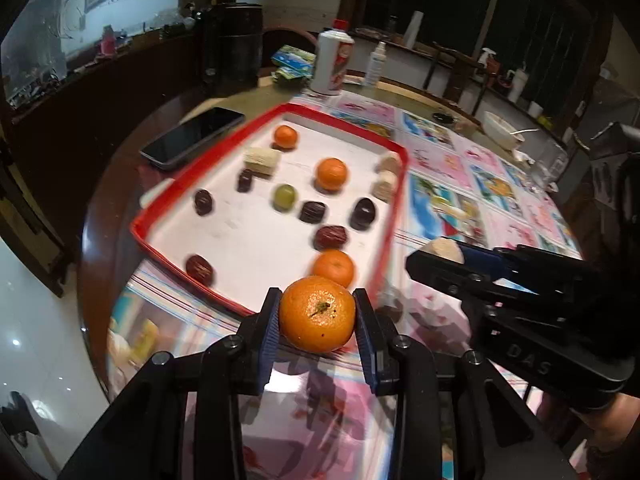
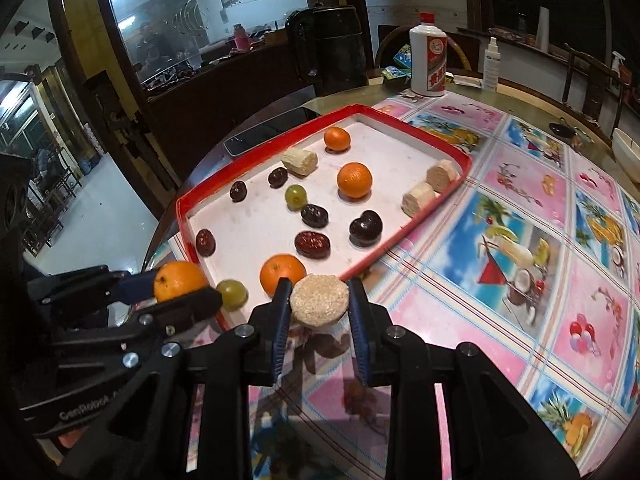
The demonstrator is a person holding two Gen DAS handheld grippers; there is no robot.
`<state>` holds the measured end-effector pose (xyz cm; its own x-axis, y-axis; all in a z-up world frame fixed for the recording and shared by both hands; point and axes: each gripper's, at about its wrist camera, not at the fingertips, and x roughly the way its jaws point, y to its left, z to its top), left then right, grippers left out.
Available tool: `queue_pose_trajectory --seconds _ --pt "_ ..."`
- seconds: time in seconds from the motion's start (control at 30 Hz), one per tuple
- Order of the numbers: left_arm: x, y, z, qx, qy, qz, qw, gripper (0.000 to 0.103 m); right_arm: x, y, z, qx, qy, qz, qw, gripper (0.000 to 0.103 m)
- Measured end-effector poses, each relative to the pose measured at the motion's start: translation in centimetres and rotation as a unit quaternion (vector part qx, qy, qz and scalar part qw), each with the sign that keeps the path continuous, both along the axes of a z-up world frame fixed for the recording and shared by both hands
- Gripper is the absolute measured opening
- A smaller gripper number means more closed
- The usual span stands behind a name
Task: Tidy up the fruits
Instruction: 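Carry the orange and beige chunk into the tray and open both tools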
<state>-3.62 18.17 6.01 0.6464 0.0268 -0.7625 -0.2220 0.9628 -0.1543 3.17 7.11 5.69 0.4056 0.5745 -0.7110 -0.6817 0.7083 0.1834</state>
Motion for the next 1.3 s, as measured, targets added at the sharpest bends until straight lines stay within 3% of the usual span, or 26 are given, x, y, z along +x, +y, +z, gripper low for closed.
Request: queue_pose_trajectory --seconds 0.3,0.57,1.3 --pt "2.6 5.5 0.0 0.046 0.009 0.055 0.9974 0.035 2.0 4.1 0.3 -0.011 -0.009 0.014 1.0 0.03" --pt "4.5 8.8 -1.4 0.051 0.028 0.074 0.9956 0.035 3.0 8.9 -1.1 -0.022 -0.004 0.042 0.999 0.03" --pt "6.4 8.9 -4.0 0.07 0.071 0.071 0.9925 0.036 4.4 11.2 -4.1 -0.069 0.012 0.049 0.996 0.03"
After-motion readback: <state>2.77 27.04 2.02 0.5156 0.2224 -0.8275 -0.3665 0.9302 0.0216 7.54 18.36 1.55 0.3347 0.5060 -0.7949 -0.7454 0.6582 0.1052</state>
